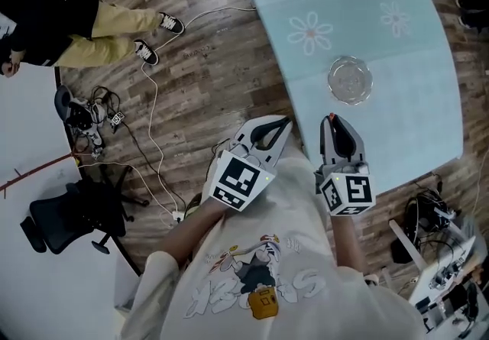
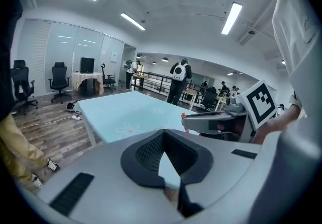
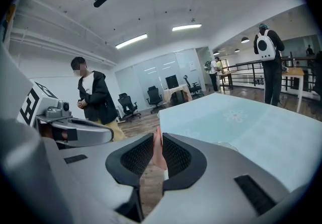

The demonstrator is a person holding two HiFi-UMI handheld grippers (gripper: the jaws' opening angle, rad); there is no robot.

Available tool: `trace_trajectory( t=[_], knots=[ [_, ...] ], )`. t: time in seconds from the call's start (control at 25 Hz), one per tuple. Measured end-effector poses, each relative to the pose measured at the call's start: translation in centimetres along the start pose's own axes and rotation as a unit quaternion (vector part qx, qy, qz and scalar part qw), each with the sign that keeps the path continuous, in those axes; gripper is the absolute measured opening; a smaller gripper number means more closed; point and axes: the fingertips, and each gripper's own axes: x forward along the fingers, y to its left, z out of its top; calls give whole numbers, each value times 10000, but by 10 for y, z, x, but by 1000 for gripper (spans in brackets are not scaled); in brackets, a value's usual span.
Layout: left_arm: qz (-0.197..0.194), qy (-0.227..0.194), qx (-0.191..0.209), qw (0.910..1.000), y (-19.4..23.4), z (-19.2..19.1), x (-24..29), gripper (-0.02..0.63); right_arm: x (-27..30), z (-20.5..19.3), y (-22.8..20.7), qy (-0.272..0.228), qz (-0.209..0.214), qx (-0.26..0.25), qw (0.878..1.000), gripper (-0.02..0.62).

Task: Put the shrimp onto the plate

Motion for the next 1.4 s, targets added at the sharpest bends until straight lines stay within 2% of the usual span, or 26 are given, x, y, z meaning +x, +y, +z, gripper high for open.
trace_trajectory(
  t=[0.28,0.48,0.76,0.88,1.04,1.4],
  knots=[
    [-140,382,-91,9991,2,-16,24,8,16,-12,-19,217,-32,260,9994,74],
    [-120,424,-30,9990,15,-30,47,8,33,-10,-38,145,-217,333,9991,74],
    [-330,513,94,9981,4,-30,81,8,41,-17,-58,350,-347,187,9986,74],
    [-370,529,-7,9979,1,-33,93,8,49,-26,-67,488,-342,311,9977,74],
    [-229,763,-237,9965,12,-50,112,8,68,-43,-85,656,-417,636,9949,74],
    [-220,1122,-481,9923,11,-89,139,8,86,-67,-120,906,-712,612,9914,74]
  ],
)
